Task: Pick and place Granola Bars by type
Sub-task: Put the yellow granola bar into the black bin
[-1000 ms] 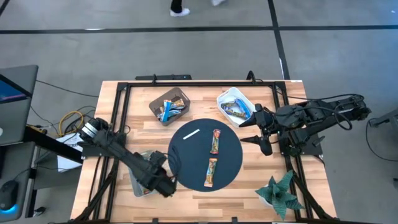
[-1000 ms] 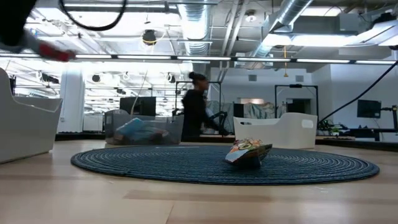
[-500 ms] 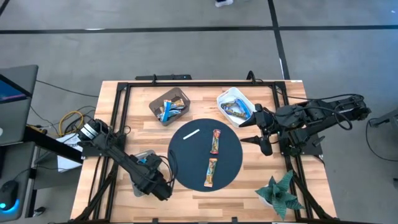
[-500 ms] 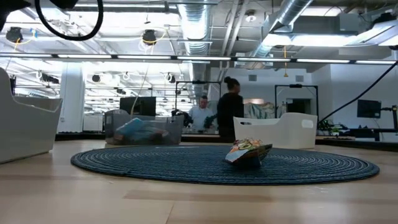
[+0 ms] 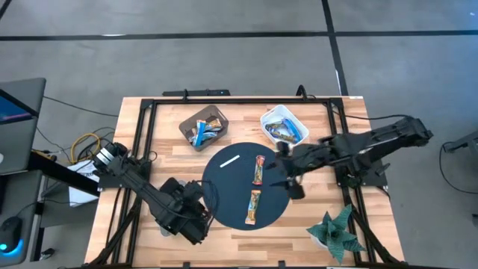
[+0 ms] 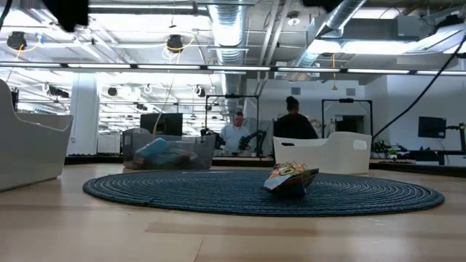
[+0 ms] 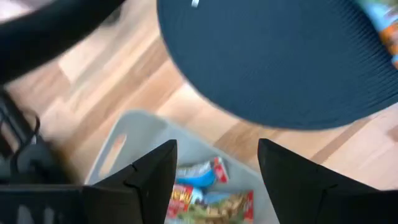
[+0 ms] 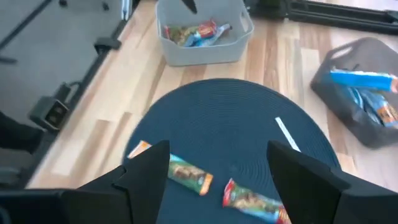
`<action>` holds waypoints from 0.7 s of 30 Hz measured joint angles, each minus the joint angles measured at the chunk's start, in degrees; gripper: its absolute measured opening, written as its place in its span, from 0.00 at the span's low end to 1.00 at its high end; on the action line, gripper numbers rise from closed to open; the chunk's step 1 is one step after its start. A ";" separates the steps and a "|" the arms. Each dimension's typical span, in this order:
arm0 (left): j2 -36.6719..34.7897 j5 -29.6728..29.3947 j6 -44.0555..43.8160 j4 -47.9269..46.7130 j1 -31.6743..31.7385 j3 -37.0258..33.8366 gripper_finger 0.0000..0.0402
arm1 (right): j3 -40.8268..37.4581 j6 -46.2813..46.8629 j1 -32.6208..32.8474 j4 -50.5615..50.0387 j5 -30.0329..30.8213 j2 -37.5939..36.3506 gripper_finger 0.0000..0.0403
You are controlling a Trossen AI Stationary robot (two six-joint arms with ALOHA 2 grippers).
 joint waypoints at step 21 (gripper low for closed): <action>-0.02 -5.37 -1.23 0.02 -0.90 1.23 0.54 | 0.01 -19.11 -2.90 7.98 -15.94 26.74 0.64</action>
